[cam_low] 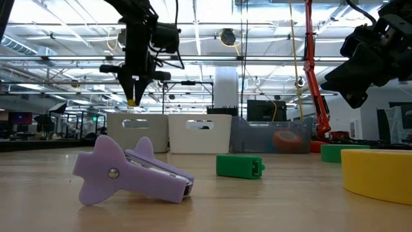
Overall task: Pick and place Stapler, Stapler remover, tape
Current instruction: Put the small yellow stapler into the grey bin, then put the small green stapler into the grey bin
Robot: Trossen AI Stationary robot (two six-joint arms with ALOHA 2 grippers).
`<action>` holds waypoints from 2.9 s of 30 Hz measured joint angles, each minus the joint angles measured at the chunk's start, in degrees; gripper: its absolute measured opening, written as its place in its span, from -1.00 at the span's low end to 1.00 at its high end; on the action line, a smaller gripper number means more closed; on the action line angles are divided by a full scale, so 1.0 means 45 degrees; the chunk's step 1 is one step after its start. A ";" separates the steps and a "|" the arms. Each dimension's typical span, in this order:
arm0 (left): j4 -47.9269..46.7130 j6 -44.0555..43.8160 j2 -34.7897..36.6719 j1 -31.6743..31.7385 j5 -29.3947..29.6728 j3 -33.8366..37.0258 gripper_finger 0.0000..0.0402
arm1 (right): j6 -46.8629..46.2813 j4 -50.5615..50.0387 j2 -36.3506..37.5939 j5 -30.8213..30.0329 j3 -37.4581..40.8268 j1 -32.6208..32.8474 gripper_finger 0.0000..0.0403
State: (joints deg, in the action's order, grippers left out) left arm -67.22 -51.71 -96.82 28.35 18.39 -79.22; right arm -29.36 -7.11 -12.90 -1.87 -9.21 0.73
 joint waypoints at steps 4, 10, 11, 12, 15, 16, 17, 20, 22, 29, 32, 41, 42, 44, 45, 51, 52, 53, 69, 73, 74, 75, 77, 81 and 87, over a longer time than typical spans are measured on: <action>0.0254 -0.0408 -0.0324 0.0154 -0.0401 0.0000 -0.64 | 0.0000 0.0000 -0.0001 0.0000 0.0000 0.0000 -0.50; 0.0280 -0.0961 -0.0748 0.0139 -0.0350 0.0000 -0.64 | -0.0007 -0.0003 0.0001 0.0007 0.0000 0.0000 -0.50; 0.0258 -0.1017 -0.0809 0.0139 -0.0354 0.0000 -0.64 | -0.0026 0.0000 0.0003 0.0022 0.0000 0.0000 -0.50; 0.0252 -0.1069 -0.0888 0.0139 -0.0368 0.0000 -0.64 | -0.0029 -0.0001 -0.0001 0.0033 0.0000 0.0000 -0.50; 0.0256 -0.1193 -0.1063 0.0075 -0.0358 0.0000 -0.64 | -0.0015 -0.0002 0.0003 0.0034 0.0000 0.0000 -0.50; 0.0244 -0.1306 -0.1142 0.0015 -0.0345 -0.0002 -0.64 | -0.0014 -0.0005 -0.0001 0.0034 0.0000 0.0000 -0.50; 0.0195 -0.1375 -0.1220 -0.0022 -0.0345 -0.0005 -0.64 | -0.0011 -0.0005 -0.0001 0.0034 0.0000 0.0000 -0.50; 0.0189 -0.1561 -0.1497 -0.0158 -0.0350 0.0000 -0.64 | -0.0005 -0.0005 0.0001 0.0034 0.0000 0.0000 -0.50; 0.0175 -0.1736 -0.1698 -0.0215 -0.0345 0.0000 -0.64 | -0.0005 -0.0005 -0.0001 0.0034 0.0000 0.0000 -0.50; 0.0160 -0.2126 -0.1995 -0.0244 -0.0286 0.0000 -0.64 | -0.0005 -0.0004 -0.0001 0.0039 0.0000 0.0000 -0.50; 0.0121 -0.2215 -0.1995 -0.0245 -0.0066 0.0000 -0.64 | -0.0001 -0.0005 -0.0001 0.0039 0.0000 0.0000 -0.50; 0.0005 -0.2309 -0.1986 -0.0300 0.0276 0.0095 -0.64 | -0.0005 -0.0005 -0.0001 0.0039 0.0000 0.0000 -0.50; 0.0056 -0.2344 -0.1985 -0.0320 0.0286 0.0212 -0.64 | -0.0002 -0.0005 -0.0001 0.0039 0.0000 0.0000 -0.50; 0.0128 -0.2381 -0.1990 -0.0342 0.0224 0.0569 -0.64 | -0.0028 -0.0005 0.0003 0.0039 0.0000 0.0000 -0.50; 0.0204 -0.2397 -0.1990 -0.0342 0.0106 0.0772 -0.64 | -0.0066 -0.0005 0.0000 0.0039 0.0000 0.0000 -0.50; 0.0342 -0.3024 -0.1995 -0.0342 -0.0346 0.1620 -0.64 | -0.0087 -0.0005 0.0000 0.0040 0.0000 0.0000 -0.50; 0.0356 -0.3021 -0.1995 -0.0342 -0.0367 0.1632 -0.64 | -0.0087 -0.0005 0.0002 0.0044 0.0000 0.0000 -0.50; 0.0409 -0.3012 -0.1995 -0.0344 -0.0370 0.1632 -0.64 | -0.0087 -0.0005 -0.0001 0.0044 0.0000 0.0000 -0.50; 0.1763 -0.2296 -0.1990 -0.0522 -0.0846 0.1632 -0.43 | -0.0330 -0.0005 0.0002 0.0044 0.0000 0.0000 -0.50; 0.1758 -0.2342 -0.1990 -0.0522 -0.0880 0.1632 -0.24 | -0.0330 -0.0005 0.0002 0.0049 0.0000 0.0002 -0.50; 0.1758 -0.2340 -0.1990 -0.0522 -0.0880 0.1632 -0.20 | -0.0330 -0.0005 0.0003 0.0049 0.0000 0.0000 -0.50; 0.1758 -0.2332 -0.1990 -0.0522 -0.0880 0.1632 -0.17 | -0.0330 -0.0005 0.0003 0.0054 0.0000 0.0000 -0.50; 0.1758 -0.2293 -0.1990 -0.0522 -0.0895 0.1632 -0.11 | -0.0330 -0.0005 0.0002 0.0092 0.0000 0.0000 -0.50; 0.1752 -0.2344 -0.1906 -0.0522 -0.1159 0.1632 -0.07 | -0.0330 -0.0005 0.0003 0.0094 0.0000 0.0001 -0.50; 0.1454 -0.2283 -0.1268 -0.0601 -0.1398 0.1232 -0.12 | -0.0335 -0.0005 0.0003 0.0097 0.0000 0.0005 -0.50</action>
State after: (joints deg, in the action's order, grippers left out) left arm -60.68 -61.98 -102.53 25.64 12.10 -73.68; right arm -30.87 -7.14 -12.88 -1.43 -9.21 0.75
